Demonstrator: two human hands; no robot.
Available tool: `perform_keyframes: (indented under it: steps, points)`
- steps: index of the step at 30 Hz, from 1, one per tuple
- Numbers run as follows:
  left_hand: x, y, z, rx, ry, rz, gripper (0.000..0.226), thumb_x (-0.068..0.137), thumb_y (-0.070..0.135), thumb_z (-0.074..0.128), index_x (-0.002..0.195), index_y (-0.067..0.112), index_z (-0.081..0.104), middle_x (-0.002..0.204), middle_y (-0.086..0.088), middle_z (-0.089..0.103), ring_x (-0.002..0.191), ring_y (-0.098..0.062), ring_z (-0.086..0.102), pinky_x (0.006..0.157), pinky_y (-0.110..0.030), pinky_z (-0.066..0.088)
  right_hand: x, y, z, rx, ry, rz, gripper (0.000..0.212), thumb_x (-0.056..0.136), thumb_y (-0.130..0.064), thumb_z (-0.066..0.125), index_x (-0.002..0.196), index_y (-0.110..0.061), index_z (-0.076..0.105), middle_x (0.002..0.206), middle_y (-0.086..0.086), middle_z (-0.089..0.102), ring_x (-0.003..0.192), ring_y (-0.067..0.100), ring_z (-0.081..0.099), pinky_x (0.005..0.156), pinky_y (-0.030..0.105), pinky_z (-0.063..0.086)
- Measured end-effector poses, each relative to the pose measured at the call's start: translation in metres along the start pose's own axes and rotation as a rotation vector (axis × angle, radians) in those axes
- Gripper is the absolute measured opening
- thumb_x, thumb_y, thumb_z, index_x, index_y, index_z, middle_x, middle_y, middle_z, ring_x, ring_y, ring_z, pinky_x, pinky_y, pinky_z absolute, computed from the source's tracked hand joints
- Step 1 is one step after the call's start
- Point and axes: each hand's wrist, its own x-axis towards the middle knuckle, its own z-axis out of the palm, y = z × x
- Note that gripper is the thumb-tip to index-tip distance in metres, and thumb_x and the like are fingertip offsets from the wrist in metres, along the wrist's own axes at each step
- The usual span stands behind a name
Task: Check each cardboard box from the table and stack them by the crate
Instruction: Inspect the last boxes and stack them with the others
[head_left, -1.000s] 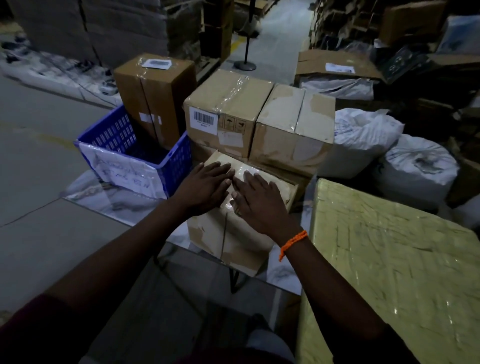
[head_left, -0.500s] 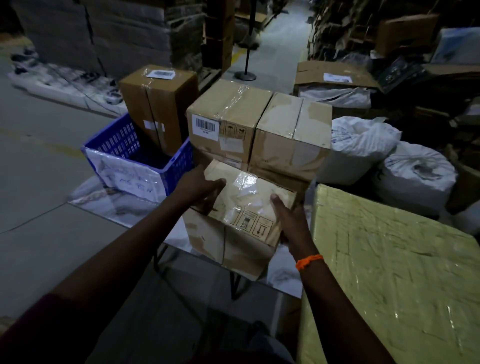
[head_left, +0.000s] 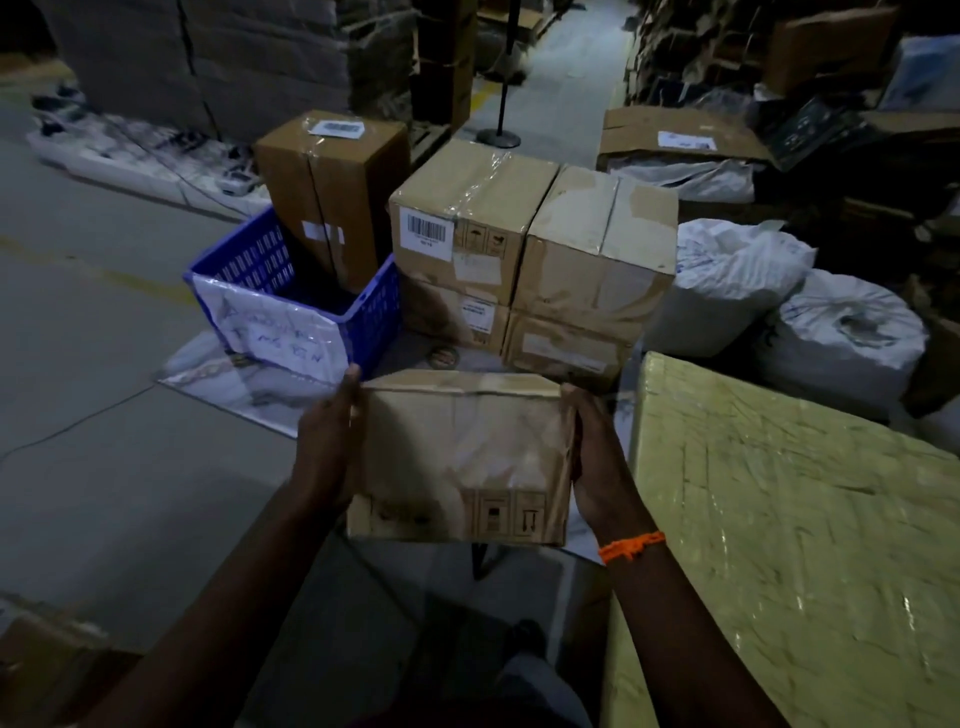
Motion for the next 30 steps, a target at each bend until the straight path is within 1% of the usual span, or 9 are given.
perform_keyframes:
  steps: [2, 5, 7, 10, 14, 16, 21, 26, 30]
  points:
    - [-0.013, -0.016, -0.002, -0.057, -0.007, -0.047, 0.043, 0.076, 0.058, 0.069, 0.101, 0.024, 0.076, 0.106, -0.005, 0.071, 0.103, -0.027, 0.064, 0.084, -0.041, 0.052, -0.008, 0.004, -0.007, -0.016, -0.010, -0.008, 0.066, 0.083, -0.050, 0.076, 0.137, -0.016, 0.060, 0.134, 0.017, 0.064, 0.126, 0.036, 0.061, 0.104, 0.057, 0.051]
    - [-0.028, -0.044, 0.001, -0.007, -0.051, -0.055, 0.021, 0.083, 0.028, 0.066, 0.103, 0.026, 0.073, 0.104, -0.004, 0.070, 0.094, -0.025, 0.063, 0.072, -0.033, 0.044, -0.017, 0.010, -0.025, -0.044, -0.072, 0.024, 0.033, 0.096, -0.018, 0.061, 0.129, -0.015, 0.061, 0.122, 0.013, 0.067, 0.110, 0.030, 0.066, 0.081, 0.041, 0.058]
    - [-0.034, -0.070, 0.001, 0.054, -0.120, -0.055, 0.035, 0.078, 0.026, 0.067, 0.112, 0.031, 0.072, 0.109, 0.001, 0.073, 0.103, -0.025, 0.066, 0.079, -0.036, 0.049, -0.023, 0.019, -0.038, -0.124, -0.087, 0.024, 0.038, 0.094, -0.007, 0.057, 0.130, -0.018, 0.061, 0.118, 0.009, 0.068, 0.105, 0.027, 0.065, 0.079, 0.036, 0.057]
    - [-0.042, -0.103, 0.002, 0.127, -0.103, -0.064, 0.060, 0.072, 0.033, 0.075, 0.131, 0.028, 0.063, 0.122, 0.001, 0.070, 0.110, -0.023, 0.066, 0.089, -0.043, 0.056, -0.030, 0.033, -0.054, -0.243, -0.079, 0.032, 0.055, 0.088, -0.002, 0.064, 0.138, -0.023, 0.059, 0.133, 0.004, 0.066, 0.115, 0.026, 0.065, 0.084, 0.035, 0.055]
    - [-0.050, -0.115, 0.012, 0.206, -0.059, -0.061, 0.050, 0.091, 0.006, 0.070, 0.136, 0.015, 0.050, 0.117, 0.003, 0.065, 0.102, -0.013, 0.065, 0.073, -0.023, 0.054, -0.026, 0.053, -0.069, -0.336, -0.020, 0.070, 0.057, 0.088, 0.007, 0.067, 0.139, -0.016, 0.058, 0.126, 0.010, 0.068, 0.115, 0.032, 0.066, 0.096, 0.045, 0.055]
    - [-0.047, -0.119, 0.014, 0.290, -0.026, -0.045, 0.052, 0.092, 0.009, 0.071, 0.138, 0.018, 0.047, 0.116, 0.005, 0.061, 0.102, -0.015, 0.064, 0.067, -0.018, 0.048, -0.023, 0.061, -0.070, -0.421, -0.039, 0.058, 0.057, 0.088, 0.005, 0.070, 0.142, -0.011, 0.058, 0.122, 0.015, 0.069, 0.114, 0.036, 0.066, 0.096, 0.046, 0.057]
    - [-0.037, -0.112, 0.023, 0.467, -0.060, 0.038, 0.053, 0.095, 0.024, 0.070, 0.142, 0.018, 0.047, 0.127, 0.003, 0.059, 0.108, -0.016, 0.059, 0.074, -0.024, 0.047, -0.011, 0.060, -0.055, -0.585, -0.055, -0.042, 0.051, 0.093, -0.003, 0.069, 0.140, -0.019, 0.057, 0.120, 0.002, 0.065, 0.097, 0.009, 0.064, 0.071, 0.017, 0.054]
    - [-0.001, -0.083, 0.036, 0.555, -0.132, 0.052, 0.050, 0.094, 0.021, 0.069, 0.139, 0.018, 0.046, 0.123, 0.005, 0.053, 0.114, -0.016, 0.052, 0.088, -0.033, 0.044, 0.023, 0.049, -0.037, -0.637, -0.170, -0.024, 0.054, 0.092, -0.005, 0.070, 0.141, -0.023, 0.053, 0.122, -0.001, 0.068, 0.102, 0.009, 0.066, 0.079, 0.026, 0.057]
    - [0.018, -0.064, 0.048, 0.446, -0.153, -0.001, 0.033, 0.094, 0.026, 0.071, 0.122, 0.026, 0.054, 0.107, 0.012, 0.062, 0.110, -0.019, 0.062, 0.076, -0.028, 0.050, 0.048, 0.039, -0.028, -0.651, -0.172, 0.041, 0.057, 0.088, -0.006, 0.073, 0.140, -0.020, 0.057, 0.124, 0.006, 0.070, 0.110, 0.024, 0.067, 0.089, 0.044, 0.059]
